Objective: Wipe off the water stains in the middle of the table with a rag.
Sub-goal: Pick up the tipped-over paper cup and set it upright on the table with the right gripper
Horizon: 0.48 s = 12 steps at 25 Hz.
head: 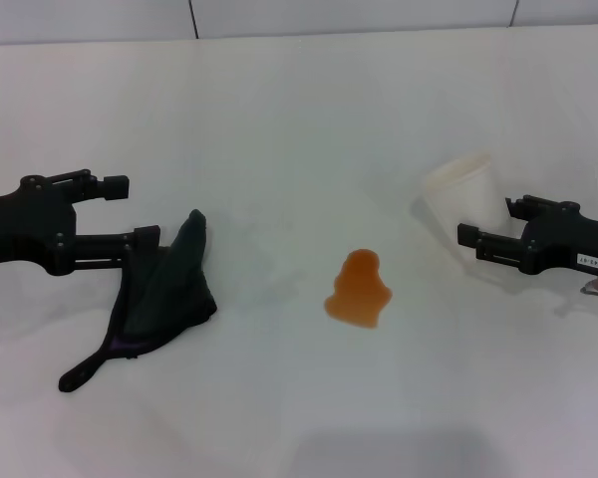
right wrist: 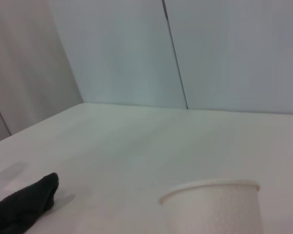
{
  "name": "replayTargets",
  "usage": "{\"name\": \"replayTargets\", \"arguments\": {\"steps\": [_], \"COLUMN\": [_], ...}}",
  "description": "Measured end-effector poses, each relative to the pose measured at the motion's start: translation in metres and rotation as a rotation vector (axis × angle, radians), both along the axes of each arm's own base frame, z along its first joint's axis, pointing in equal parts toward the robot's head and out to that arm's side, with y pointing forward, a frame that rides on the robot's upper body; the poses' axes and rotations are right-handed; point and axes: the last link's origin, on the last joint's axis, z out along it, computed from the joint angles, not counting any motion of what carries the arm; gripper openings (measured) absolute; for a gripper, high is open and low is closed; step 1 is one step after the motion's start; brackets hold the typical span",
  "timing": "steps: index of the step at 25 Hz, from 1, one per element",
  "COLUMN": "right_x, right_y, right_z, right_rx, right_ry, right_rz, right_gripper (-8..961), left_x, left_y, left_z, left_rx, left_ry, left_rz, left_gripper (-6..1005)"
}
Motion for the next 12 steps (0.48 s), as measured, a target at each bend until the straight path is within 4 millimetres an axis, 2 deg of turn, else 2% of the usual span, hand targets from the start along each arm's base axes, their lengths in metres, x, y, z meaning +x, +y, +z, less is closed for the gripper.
{"name": "replayTargets", "arguments": {"steps": [12], "right_x": [0.0017], "right_y": [-0.0014], "right_z": [-0.0024], "right_rx": [-0.008], "right_ry": [0.001], "right_rz": [-0.006], "right_gripper": [705], "left_x": [0.0001], "left_y": [0.0002], "left_z": [-0.0011], "left_rx": [0.002], "left_ry": [0.0], "left_rz": [0.002], "left_gripper": [864]}}
